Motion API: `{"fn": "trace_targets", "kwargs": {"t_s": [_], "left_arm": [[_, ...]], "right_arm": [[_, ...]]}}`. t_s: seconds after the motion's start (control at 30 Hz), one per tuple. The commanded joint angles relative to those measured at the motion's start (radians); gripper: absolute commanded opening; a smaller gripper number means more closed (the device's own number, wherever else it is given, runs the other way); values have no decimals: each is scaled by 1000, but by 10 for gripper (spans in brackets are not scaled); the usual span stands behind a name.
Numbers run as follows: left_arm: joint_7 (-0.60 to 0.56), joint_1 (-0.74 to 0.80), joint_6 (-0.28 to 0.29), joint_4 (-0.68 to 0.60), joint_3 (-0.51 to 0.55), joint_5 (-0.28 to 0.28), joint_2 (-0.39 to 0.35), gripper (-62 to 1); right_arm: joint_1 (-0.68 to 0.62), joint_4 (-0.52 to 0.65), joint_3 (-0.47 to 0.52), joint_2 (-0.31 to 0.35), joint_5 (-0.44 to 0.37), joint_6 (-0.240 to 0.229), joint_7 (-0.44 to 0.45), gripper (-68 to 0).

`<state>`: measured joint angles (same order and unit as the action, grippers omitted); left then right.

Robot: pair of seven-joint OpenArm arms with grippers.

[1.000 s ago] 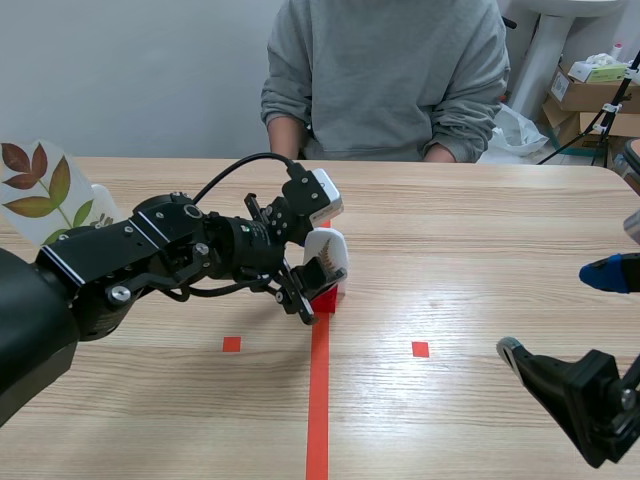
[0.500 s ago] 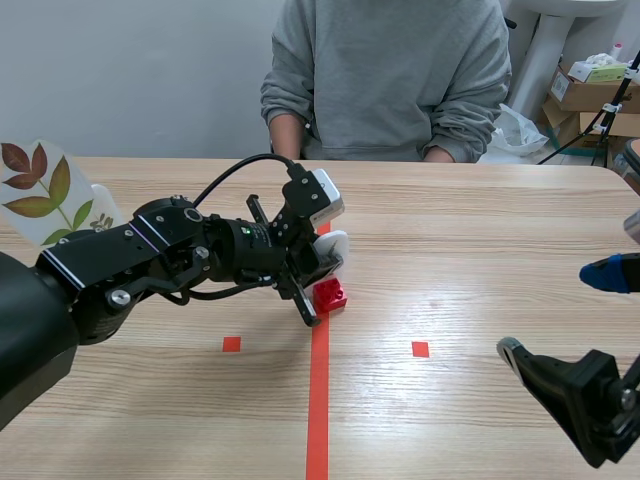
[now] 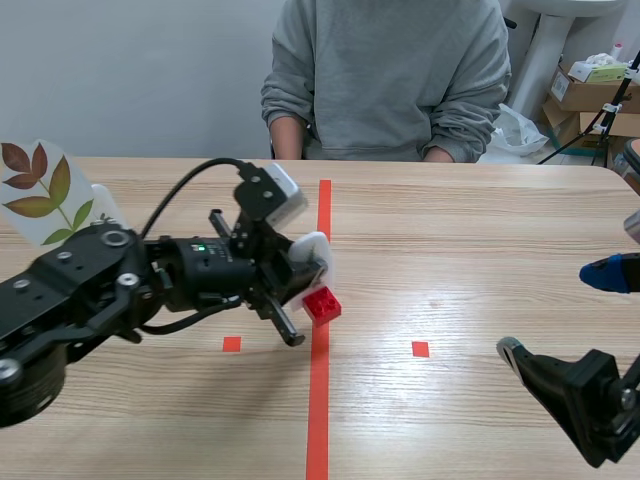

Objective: Do the leaf sorting experiment

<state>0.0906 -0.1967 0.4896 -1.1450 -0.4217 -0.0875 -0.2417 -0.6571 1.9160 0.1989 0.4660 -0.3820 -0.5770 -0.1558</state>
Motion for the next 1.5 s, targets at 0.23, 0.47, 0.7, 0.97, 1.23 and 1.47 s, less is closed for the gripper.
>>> {"fn": "trace_targets", "kwargs": {"t_s": [0.23,0.47,0.7,0.97,1.23,1.47], "left_arm": [[-11,332,23,-176,433,-269,-8,-569],[-11,398,-39,-174,682,-320,-8,-569],[-7,313,-133,-118,753,-281,-46,-569],[-24,171,-140,91,753,-210,-67,-569],[-57,82,-141,227,751,-154,-67,-569],[-66,80,-144,241,747,-154,-66,-566]], "right_arm": [[12,14,3,10,-6,4,15,-19],[12,14,3,10,-6,4,15,-19],[12,14,3,10,-6,4,15,-19],[12,14,3,10,-6,4,15,-19],[12,14,3,10,-6,4,14,-19],[12,14,3,10,-6,4,14,-19]]}}
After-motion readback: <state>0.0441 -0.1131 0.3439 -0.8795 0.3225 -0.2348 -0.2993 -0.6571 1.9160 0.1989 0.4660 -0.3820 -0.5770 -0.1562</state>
